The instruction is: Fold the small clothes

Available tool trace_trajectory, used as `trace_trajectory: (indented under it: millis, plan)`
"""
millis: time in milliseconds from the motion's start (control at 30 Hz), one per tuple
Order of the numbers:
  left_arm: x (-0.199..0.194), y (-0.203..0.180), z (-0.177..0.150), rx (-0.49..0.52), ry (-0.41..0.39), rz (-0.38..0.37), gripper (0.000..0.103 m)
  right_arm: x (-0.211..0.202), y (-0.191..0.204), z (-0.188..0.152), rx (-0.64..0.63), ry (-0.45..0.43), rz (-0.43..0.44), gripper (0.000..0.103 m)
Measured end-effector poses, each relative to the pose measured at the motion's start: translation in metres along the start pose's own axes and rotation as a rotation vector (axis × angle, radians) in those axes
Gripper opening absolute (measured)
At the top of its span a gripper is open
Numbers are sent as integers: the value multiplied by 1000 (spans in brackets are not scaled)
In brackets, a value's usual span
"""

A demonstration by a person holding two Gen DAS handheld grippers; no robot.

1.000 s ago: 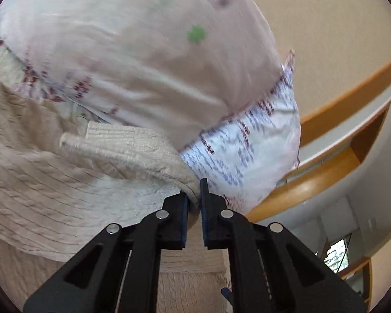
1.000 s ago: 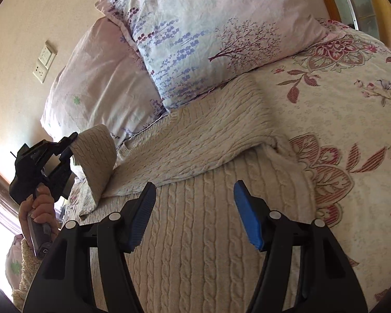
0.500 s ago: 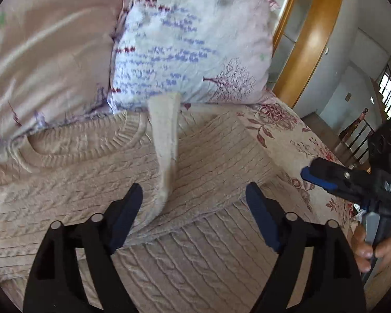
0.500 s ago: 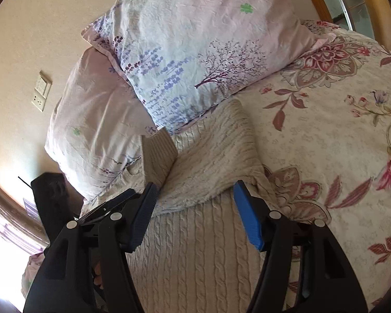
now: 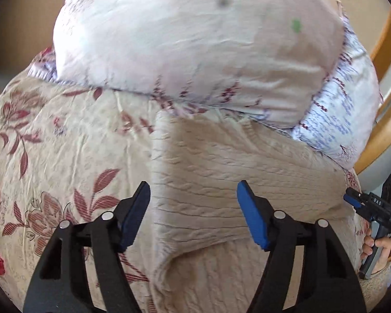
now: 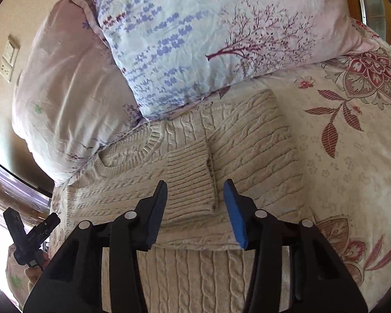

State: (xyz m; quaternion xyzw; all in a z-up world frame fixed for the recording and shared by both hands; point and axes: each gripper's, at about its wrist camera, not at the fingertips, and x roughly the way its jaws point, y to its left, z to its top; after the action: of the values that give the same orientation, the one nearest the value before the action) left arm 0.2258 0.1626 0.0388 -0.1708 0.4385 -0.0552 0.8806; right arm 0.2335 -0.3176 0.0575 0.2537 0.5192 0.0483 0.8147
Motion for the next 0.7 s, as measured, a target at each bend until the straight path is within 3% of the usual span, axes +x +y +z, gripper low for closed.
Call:
trace_trajectory:
  millis: [67,133,233,300,367,467,533,700]
  plan:
    - [11,16,-1,-60,34,-11,59,14,0,-3,-8,33,-9,37]
    - [20,22,-5,-86,61,-19,55,16,4,-7,-39,14,-28,36]
    - [23,15,-4,-56,53,-19,51,16,10,-9,-77,13,-18,21]
    - [28,9,-3,-51,54,-25,42,19,14,-10,-104,15,-13,11]
    - [31,3,-3,-22,50,-2,30,15,23,-9,-150,-29,-25,10]
    - [29,2,-3,-28,28,-15,14,-10,40,-4,-217,-180,-1,9]
    - [27,5,-2,-44,18,-31,11,-18,46,-2,-242,-229,-23,9]
    - [27,11,-4,-65,9,-36,10,15,26,-6,-211,-123,-144,9]
